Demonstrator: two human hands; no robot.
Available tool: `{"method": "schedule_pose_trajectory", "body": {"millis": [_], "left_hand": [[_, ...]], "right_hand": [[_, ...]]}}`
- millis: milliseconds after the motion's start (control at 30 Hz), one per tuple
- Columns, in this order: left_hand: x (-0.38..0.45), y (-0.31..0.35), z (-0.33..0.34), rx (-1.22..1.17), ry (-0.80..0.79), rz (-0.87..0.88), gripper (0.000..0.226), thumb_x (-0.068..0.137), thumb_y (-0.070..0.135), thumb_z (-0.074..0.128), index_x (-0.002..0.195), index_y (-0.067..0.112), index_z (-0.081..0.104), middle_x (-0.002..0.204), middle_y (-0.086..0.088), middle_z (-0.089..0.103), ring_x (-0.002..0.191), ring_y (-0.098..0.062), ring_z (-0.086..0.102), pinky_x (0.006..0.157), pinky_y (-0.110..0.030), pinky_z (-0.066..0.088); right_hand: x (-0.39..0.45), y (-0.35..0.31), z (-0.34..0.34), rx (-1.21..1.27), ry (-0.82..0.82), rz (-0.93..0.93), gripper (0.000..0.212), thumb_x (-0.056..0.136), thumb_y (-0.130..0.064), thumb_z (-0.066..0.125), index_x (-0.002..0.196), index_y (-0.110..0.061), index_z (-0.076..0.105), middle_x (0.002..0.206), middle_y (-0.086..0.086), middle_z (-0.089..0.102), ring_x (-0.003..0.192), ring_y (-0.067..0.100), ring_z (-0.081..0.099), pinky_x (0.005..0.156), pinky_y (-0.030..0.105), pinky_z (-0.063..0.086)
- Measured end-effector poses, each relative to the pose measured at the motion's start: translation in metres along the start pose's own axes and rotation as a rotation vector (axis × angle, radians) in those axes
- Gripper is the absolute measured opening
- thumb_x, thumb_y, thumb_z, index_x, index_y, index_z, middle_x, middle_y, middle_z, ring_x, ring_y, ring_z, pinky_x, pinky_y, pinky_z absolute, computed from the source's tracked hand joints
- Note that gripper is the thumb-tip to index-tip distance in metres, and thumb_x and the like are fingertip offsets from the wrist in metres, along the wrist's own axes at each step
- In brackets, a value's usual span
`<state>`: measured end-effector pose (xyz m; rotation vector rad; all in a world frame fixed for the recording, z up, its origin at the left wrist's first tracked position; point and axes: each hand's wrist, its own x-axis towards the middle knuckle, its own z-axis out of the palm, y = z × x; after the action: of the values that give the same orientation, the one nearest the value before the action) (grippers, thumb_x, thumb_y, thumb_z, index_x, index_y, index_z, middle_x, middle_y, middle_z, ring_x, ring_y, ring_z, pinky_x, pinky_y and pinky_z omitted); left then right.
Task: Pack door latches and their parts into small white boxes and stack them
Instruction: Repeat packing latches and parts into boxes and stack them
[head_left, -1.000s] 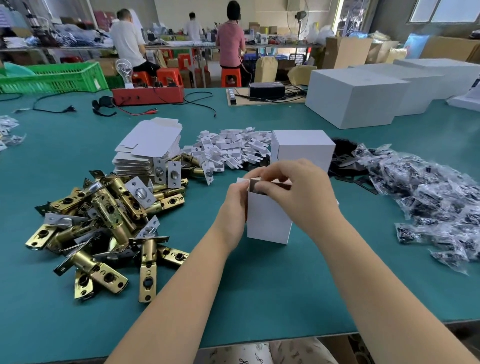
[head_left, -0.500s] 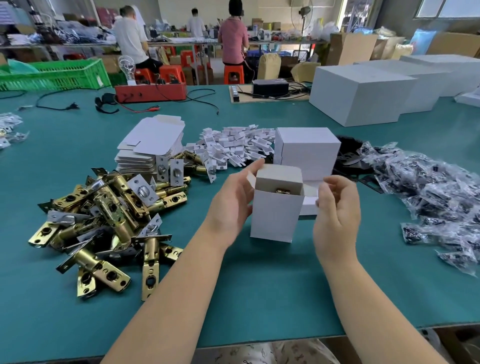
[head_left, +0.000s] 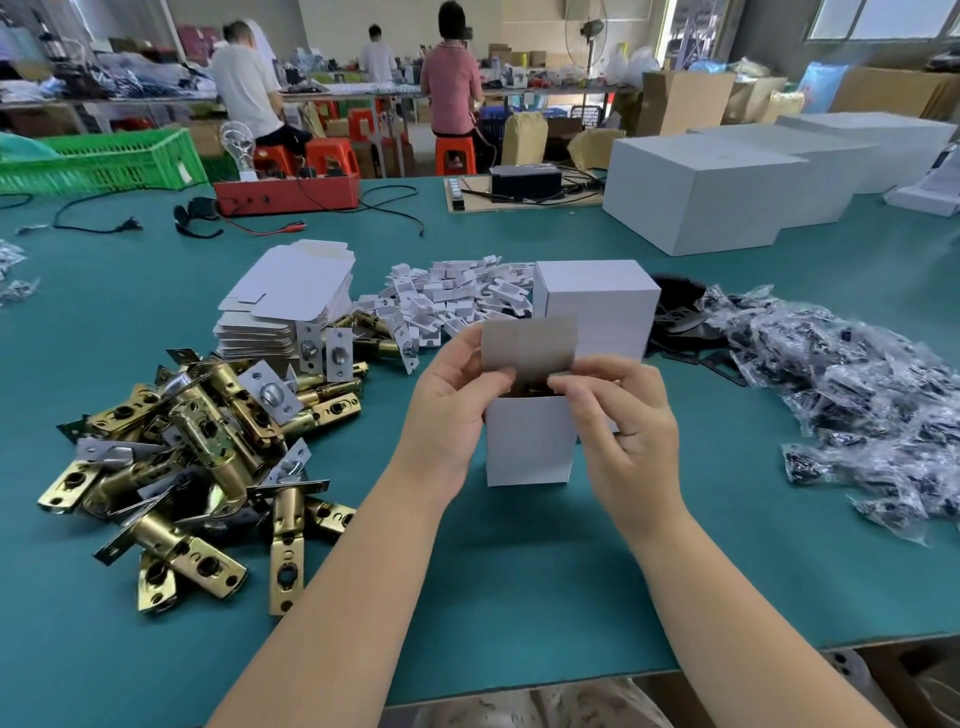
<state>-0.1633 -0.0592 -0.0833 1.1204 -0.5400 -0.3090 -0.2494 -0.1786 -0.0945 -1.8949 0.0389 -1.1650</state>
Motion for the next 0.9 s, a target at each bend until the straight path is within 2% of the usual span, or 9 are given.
{"method": "schedule_pose_trajectory", "body": {"millis": [100,167,233,300,367,433,567,700,900], "left_hand": [[-0.002,0.004,-0.001,0.069,-0.069,0.054,0.032,0.079,0.004,0.056,0.081,0.030,0.075,0.091,0.003,0.074,0.088,-0.012,0.067,0.080,-0.024,0.052],[-0.003,0.008,-0.004,0.111,-0.145,0.068,0.026,0.074,0.008,0.061,0.077,0.028,0.076,0.093,0.004,0.074,0.092,-0.011,0.067,0.082,-0.020,0.051],[-0.003,0.012,-0.007,0.113,-0.211,0.053,0.022,0.068,0.021,0.061,0.081,0.026,0.077,0.100,0.001,0.074,0.099,-0.015,0.066,0.087,-0.025,0.050],[-0.005,0.015,-0.009,0.144,-0.211,0.047,0.016,0.069,0.028,0.064,0.078,0.025,0.077,0.101,0.001,0.074,0.100,-0.015,0.066,0.088,-0.025,0.050],[-0.006,0.016,-0.011,0.198,-0.204,0.044,0.009,0.072,0.019,0.071,0.073,0.025,0.076,0.101,0.004,0.075,0.097,-0.009,0.067,0.081,-0.018,0.050],[-0.006,0.015,-0.012,0.237,-0.217,0.028,0.018,0.072,0.007,0.070,0.076,0.023,0.076,0.103,0.007,0.074,0.094,-0.007,0.067,0.077,-0.017,0.050],[-0.006,0.020,-0.017,0.263,-0.254,-0.005,0.041,0.065,0.000,0.081,0.103,0.015,0.071,0.101,0.006,0.074,0.095,-0.009,0.066,0.078,-0.018,0.052],[-0.006,0.019,-0.017,0.315,-0.227,0.011,0.032,0.075,-0.001,0.073,0.101,0.017,0.072,0.101,0.009,0.075,0.100,-0.005,0.066,0.082,-0.017,0.051],[-0.007,0.012,-0.009,0.349,-0.087,0.140,0.015,0.081,0.017,0.075,0.096,0.020,0.076,0.096,-0.015,0.074,0.086,-0.018,0.064,0.081,-0.031,0.052]], "right_hand": [[0.003,-0.003,0.005,0.085,-0.001,0.132,0.013,0.086,-0.022,0.058,0.080,-0.032,0.064,0.091,-0.010,0.055,0.093,0.009,0.054,0.085,0.018,0.040],[0.004,-0.003,0.006,0.187,0.018,0.188,0.017,0.083,-0.021,0.062,0.091,-0.033,0.053,0.090,-0.011,0.052,0.086,0.008,0.053,0.081,0.023,0.043],[0.005,0.000,0.004,0.247,-0.015,0.192,0.029,0.085,-0.020,0.061,0.105,-0.037,0.049,0.099,-0.013,0.054,0.092,0.010,0.055,0.084,0.026,0.045],[0.004,0.003,0.002,0.171,-0.105,0.107,0.026,0.090,-0.024,0.056,0.108,-0.041,0.053,0.107,-0.018,0.058,0.103,0.012,0.056,0.089,0.027,0.045],[0.001,0.005,0.001,0.163,-0.180,0.060,0.016,0.093,-0.031,0.049,0.105,-0.037,0.058,0.113,-0.017,0.058,0.110,0.007,0.054,0.092,0.021,0.041],[-0.001,0.005,0.001,0.188,-0.209,0.082,0.017,0.092,-0.034,0.048,0.103,-0.032,0.061,0.117,-0.015,0.057,0.114,0.001,0.051,0.093,0.014,0.038],[-0.004,0.007,0.001,0.133,-0.211,0.097,0.017,0.091,-0.026,0.054,0.105,-0.033,0.061,0.119,-0.017,0.055,0.114,-0.001,0.051,0.095,0.020,0.042],[-0.003,0.006,0.003,0.098,-0.205,0.071,0.019,0.091,-0.025,0.054,0.106,-0.035,0.058,0.116,-0.013,0.055,0.110,-0.005,0.051,0.091,0.013,0.041],[0.007,0.002,0.003,0.138,-0.162,0.130,0.016,0.090,-0.028,0.055,0.095,-0.043,0.058,0.091,-0.016,0.060,0.082,-0.003,0.055,0.073,0.009,0.039]]}}
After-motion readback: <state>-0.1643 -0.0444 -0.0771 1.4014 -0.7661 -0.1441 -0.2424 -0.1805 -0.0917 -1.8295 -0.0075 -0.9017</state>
